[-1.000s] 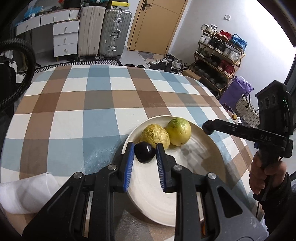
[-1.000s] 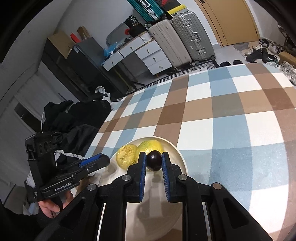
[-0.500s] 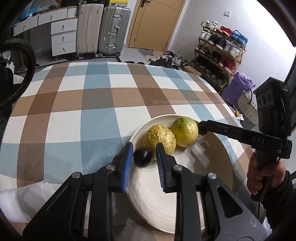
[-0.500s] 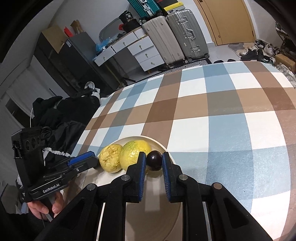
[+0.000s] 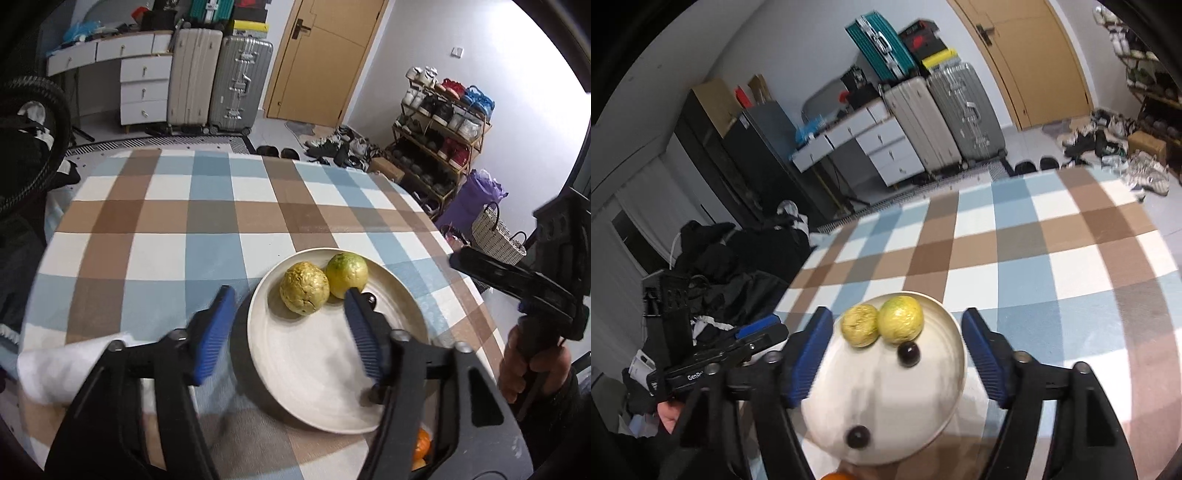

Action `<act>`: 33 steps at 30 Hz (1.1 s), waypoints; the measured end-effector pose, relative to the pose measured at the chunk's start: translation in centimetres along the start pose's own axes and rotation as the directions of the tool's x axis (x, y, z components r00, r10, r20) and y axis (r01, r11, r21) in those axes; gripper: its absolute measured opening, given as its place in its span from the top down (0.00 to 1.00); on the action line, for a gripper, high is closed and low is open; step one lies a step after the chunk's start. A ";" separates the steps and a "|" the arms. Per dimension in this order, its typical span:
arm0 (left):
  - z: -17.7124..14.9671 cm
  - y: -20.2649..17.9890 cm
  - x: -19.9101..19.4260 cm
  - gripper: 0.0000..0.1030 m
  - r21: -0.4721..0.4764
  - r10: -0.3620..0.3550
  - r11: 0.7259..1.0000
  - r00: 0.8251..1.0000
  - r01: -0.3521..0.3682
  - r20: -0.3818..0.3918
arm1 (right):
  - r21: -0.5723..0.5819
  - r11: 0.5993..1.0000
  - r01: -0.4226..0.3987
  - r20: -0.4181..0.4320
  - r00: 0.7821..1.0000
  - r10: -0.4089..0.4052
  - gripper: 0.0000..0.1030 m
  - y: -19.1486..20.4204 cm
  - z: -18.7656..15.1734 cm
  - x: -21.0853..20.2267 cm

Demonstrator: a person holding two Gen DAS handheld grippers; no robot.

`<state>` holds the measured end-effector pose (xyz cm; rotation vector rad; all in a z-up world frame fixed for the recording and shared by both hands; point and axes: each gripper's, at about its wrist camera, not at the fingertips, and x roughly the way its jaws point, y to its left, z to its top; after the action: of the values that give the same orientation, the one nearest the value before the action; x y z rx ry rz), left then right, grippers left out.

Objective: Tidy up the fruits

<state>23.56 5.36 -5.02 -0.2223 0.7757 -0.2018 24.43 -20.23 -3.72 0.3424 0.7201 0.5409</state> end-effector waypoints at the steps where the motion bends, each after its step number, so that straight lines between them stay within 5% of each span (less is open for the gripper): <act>1: -0.3 -0.3 -1.0 0.31 -0.003 0.003 1.000 1.000 -0.003 0.018 | -0.007 1.000 0.002 0.013 1.000 -0.002 0.18 0.5 -0.2 -0.9; 4: -1.1 -1.0 -3.2 0.18 -0.014 0.002 1.000 0.999 -0.001 0.054 | -0.026 1.000 0.002 0.062 0.998 -0.001 0.09 1.9 -1.1 -3.8; 7: -2.0 -1.6 -4.7 0.18 -0.027 0.005 1.000 0.998 -0.003 0.055 | -0.033 0.999 0.028 0.102 0.995 -0.025 0.04 3.3 -2.2 -6.1; 10: -2.9 -2.5 -6.2 0.17 -0.030 0.013 1.000 0.998 -0.011 0.062 | -0.047 0.998 0.039 0.128 0.991 -0.033 0.01 4.5 -3.1 -7.7; 14: -4.4 -4.0 -8.0 0.03 -0.004 0.027 1.000 0.997 -0.027 0.074 | -0.075 0.996 0.049 0.149 0.988 -0.037 0.00 6.2 -4.7 -9.5; 33: -11.7 -9.7 -13.8 0.01 0.089 0.053 0.994 0.993 -0.063 0.108 | -0.212 0.962 0.173 0.230 0.965 -0.123 0.00 10.4 -12.4 -14.6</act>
<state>4.64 -1.75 -1.30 -0.1213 0.6657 -0.1688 3.02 -18.86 0.15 0.1255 0.4631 0.4309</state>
